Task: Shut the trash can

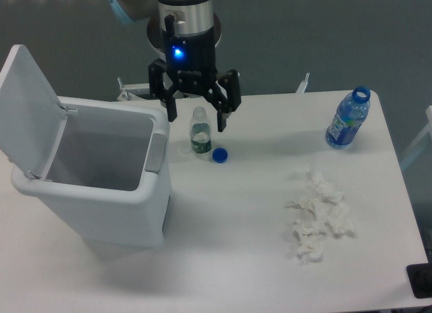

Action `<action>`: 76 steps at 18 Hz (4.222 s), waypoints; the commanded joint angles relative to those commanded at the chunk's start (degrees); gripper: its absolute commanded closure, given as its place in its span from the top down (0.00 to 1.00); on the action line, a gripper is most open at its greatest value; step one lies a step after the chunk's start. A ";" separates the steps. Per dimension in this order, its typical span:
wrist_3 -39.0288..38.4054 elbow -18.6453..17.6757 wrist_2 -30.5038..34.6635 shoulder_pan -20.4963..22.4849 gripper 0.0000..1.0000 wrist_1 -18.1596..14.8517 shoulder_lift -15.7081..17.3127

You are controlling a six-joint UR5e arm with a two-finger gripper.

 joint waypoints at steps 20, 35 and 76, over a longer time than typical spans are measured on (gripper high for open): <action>-20.37 0.09 -12.81 -6.67 1.00 0.00 10.37; -29.79 0.44 -30.40 -15.64 1.00 0.18 13.62; -27.42 0.09 -30.86 -24.87 1.00 4.40 3.34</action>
